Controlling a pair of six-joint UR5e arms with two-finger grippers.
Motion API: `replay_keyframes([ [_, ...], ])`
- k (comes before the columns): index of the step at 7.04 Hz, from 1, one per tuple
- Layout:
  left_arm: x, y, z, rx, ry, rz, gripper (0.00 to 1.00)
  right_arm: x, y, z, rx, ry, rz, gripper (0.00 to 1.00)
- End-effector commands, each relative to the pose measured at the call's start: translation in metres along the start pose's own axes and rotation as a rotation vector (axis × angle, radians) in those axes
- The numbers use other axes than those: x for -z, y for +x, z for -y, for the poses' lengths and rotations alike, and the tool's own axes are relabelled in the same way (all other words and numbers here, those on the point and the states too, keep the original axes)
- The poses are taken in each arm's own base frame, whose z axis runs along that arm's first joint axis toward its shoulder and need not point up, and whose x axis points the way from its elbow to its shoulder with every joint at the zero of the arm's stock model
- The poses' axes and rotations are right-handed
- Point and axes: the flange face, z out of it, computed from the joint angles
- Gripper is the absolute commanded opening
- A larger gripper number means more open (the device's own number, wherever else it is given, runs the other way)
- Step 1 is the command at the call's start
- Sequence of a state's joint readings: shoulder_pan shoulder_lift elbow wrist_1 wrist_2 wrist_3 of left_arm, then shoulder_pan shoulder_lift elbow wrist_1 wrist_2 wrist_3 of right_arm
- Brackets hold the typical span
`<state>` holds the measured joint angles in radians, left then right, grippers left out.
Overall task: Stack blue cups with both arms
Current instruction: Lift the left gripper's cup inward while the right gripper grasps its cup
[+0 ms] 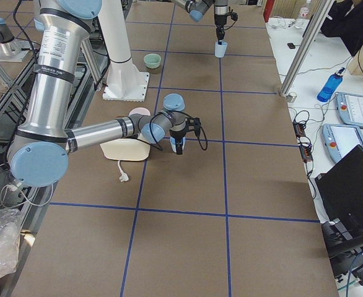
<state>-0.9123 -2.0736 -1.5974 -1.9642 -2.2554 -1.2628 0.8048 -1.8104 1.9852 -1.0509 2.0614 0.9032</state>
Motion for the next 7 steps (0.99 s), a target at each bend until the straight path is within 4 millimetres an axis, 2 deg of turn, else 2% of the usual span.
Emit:
replay_keyframes([
  [1,-0.022,0.052,-0.040,0.027,0.005,0.011,0.00,-0.003,-0.003,-0.003,0.001,-0.006,-0.001,0.99],
  [2,-0.026,0.075,-0.065,0.019,0.009,0.040,0.00,-0.005,-0.006,-0.005,-0.001,-0.012,0.001,0.99],
  [3,-0.022,0.088,-0.078,0.026,0.006,0.049,0.00,-0.006,-0.007,-0.007,0.000,-0.016,0.002,0.99],
  [5,-0.024,0.095,-0.085,0.038,0.005,0.047,0.00,-0.005,-0.001,-0.015,0.011,-0.004,0.022,0.97],
  [6,-0.024,0.095,-0.085,0.038,0.005,0.047,0.00,-0.007,-0.001,-0.017,0.001,-0.007,0.021,0.81],
  [7,-0.024,0.095,-0.085,0.038,0.005,0.047,0.00,-0.008,-0.001,-0.016,0.000,-0.007,0.021,0.70],
])
